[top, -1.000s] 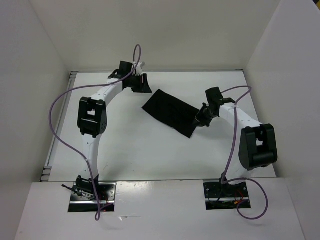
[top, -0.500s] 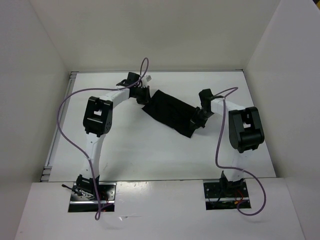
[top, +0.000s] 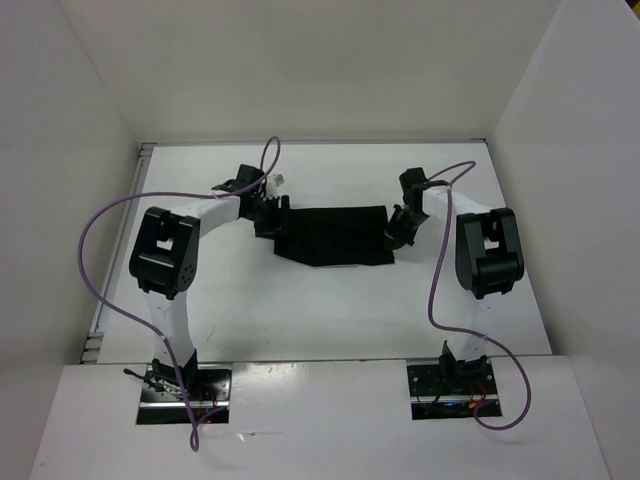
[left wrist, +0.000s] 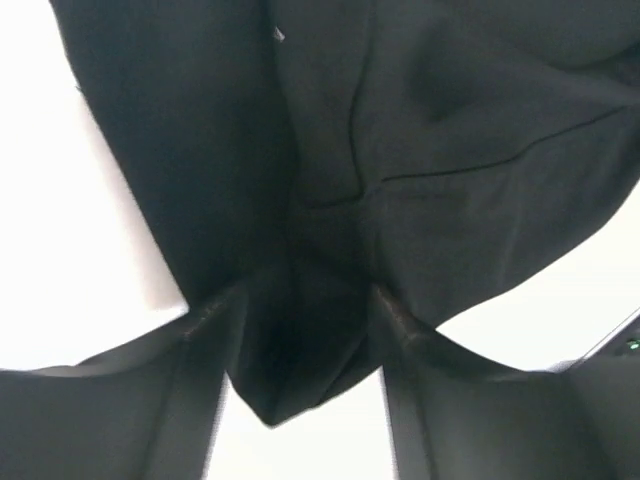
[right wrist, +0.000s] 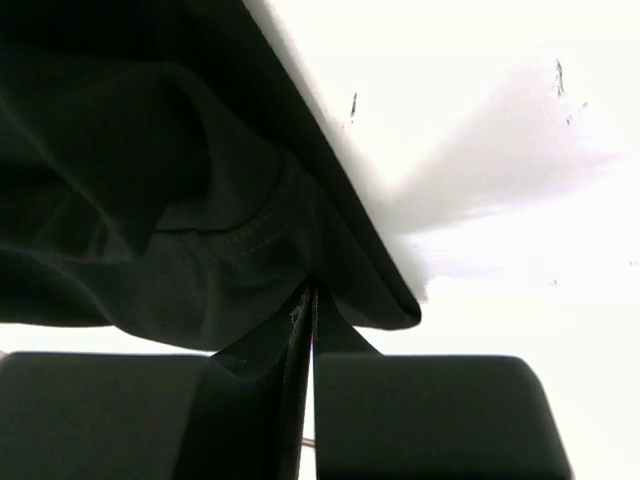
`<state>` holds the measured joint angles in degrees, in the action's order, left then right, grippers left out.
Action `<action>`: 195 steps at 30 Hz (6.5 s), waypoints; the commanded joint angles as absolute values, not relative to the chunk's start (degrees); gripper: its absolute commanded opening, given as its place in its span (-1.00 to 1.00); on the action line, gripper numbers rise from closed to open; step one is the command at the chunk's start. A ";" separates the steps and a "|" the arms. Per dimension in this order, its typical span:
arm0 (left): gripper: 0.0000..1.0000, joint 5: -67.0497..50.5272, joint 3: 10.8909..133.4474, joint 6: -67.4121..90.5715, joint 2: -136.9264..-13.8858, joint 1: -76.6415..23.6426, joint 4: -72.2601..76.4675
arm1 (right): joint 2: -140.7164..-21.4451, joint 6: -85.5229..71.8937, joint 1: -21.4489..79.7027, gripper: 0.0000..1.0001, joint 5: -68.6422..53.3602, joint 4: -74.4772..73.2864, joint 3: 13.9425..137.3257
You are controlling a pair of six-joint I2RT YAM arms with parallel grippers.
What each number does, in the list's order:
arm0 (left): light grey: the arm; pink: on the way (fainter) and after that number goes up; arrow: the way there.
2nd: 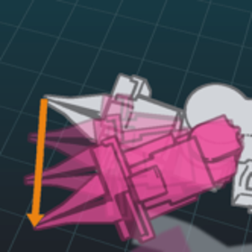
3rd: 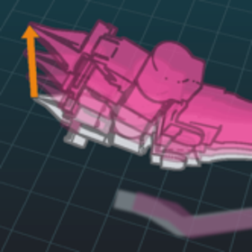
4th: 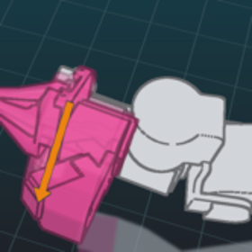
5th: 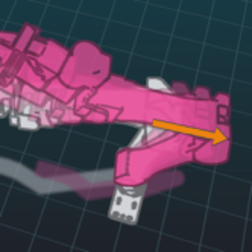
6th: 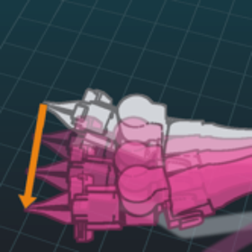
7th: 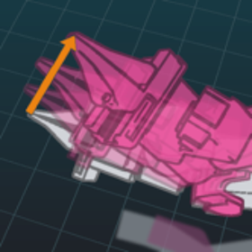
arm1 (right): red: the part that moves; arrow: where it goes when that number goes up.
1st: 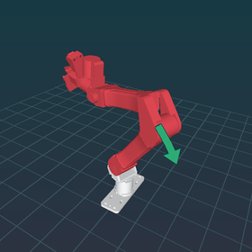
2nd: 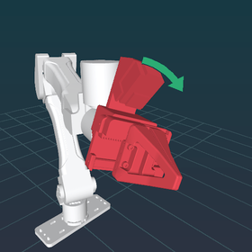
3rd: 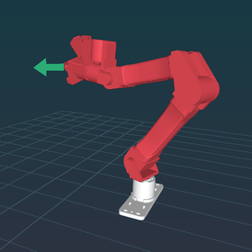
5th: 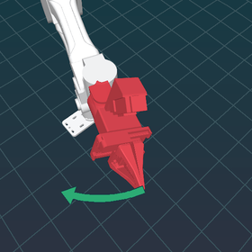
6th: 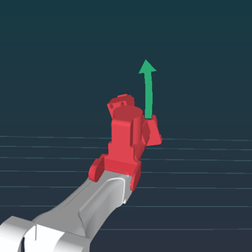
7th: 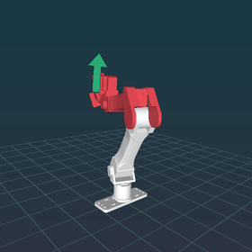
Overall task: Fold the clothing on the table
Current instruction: Fold the skirt
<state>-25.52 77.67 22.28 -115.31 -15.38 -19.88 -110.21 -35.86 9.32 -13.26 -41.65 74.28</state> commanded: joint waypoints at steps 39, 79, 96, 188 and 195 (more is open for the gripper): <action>-0.04 -26.73 88.43 17.40 -119.80 -16.61 -12.48 | -102.74 -31.64 5.19 -0.81 -12.13 -48.16 76.90; -1.00 -25.14 87.19 17.40 -119.79 -18.28 -14.15 | -111.45 -29.97 4.66 -0.81 -12.29 -51.59 95.70; -1.00 -24.61 86.13 17.40 -116.98 -18.28 -15.73 | -128.57 -29.35 4.66 -0.99 -16.88 -47.11 112.05; -1.00 -43.68 74.36 21.71 -113.82 -12.04 -14.94 | -143.44 -31.90 7.74 -0.98 -34.37 -43.59 119.88; -0.76 -44.21 79.36 21.18 -108.55 -12.57 -16.44 | -127.46 -31.90 4.75 -0.24 -29.01 -40.08 107.07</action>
